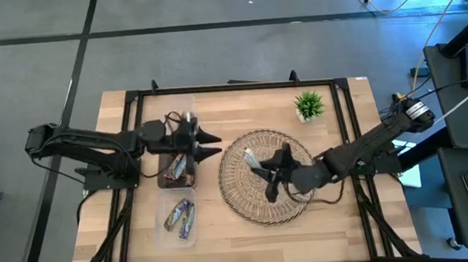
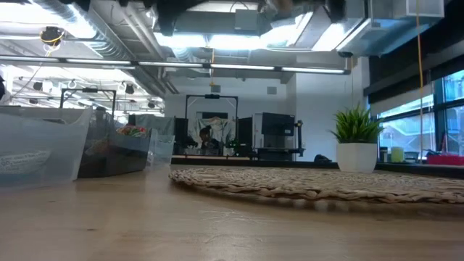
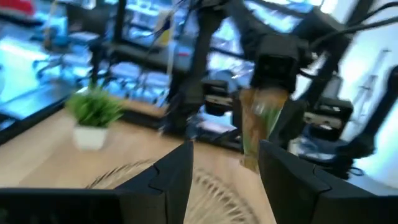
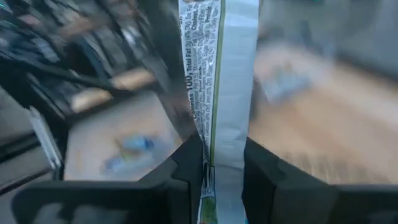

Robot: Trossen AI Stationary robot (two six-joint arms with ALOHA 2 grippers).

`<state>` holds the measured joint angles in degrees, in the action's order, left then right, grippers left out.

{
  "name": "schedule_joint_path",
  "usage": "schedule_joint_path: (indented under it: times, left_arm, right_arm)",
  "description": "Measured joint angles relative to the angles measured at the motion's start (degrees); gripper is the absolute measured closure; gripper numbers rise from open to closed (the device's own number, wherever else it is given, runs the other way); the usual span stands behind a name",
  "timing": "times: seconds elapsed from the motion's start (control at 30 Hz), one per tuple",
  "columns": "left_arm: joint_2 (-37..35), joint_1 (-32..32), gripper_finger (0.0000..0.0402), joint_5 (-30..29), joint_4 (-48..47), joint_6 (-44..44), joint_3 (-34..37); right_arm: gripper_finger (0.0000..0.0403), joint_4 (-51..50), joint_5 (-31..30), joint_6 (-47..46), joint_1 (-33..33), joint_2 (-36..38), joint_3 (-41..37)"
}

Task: Pick and place Granola Bars by type
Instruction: Put the yellow granola bar into the top transparent bin

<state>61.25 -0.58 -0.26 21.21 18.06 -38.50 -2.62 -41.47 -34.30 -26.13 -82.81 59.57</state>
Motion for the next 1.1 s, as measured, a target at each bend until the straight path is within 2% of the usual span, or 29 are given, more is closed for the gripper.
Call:
schedule_joint_path:
  times: [0.1, 0.27, 0.4, 0.5, 0.57, 0.7, 1.1]
  left_arm:
    - [0.29, -2.32, 0.0229, -0.07, 3.73, -1.42, 0.02]
    - [2.01, -4.90, 0.0232, 0.20, 7.75, -2.02, 0.02]
    - [4.38, -6.40, 0.0232, 0.26, 11.22, -2.75, 0.00]
    - [6.50, -6.94, 0.0231, 0.33, 14.06, -2.49, 0.02]
    - [7.43, -7.02, 0.0232, 0.28, 15.65, -2.11, 0.02]
    - [8.20, -6.78, 0.0232, -1.20, 16.29, 1.16, 0.02]
    - [8.20, -6.82, 0.0219, -1.65, 16.26, 0.82, 0.02]
  right_arm:
    - [0.0316, 11.05, 0.41, 11.30, 0.66, 0.09, 0.00]
    - [0.0316, 22.51, 1.13, 22.49, 2.30, 0.09, 0.00]
    - [0.0316, 25.99, 9.61, 27.14, 4.16, 0.09, 0.00]
    - [0.0316, 26.87, 16.89, 27.52, 5.15, 0.09, 0.00]
    - [0.0316, 26.80, 18.99, 27.55, 5.39, 0.09, 0.00]
    - [0.0316, 26.85, 19.06, 28.80, 5.39, 0.09, 0.00]
    - [0.0316, 24.30, 19.06, 27.13, 5.73, 0.09, -0.04]
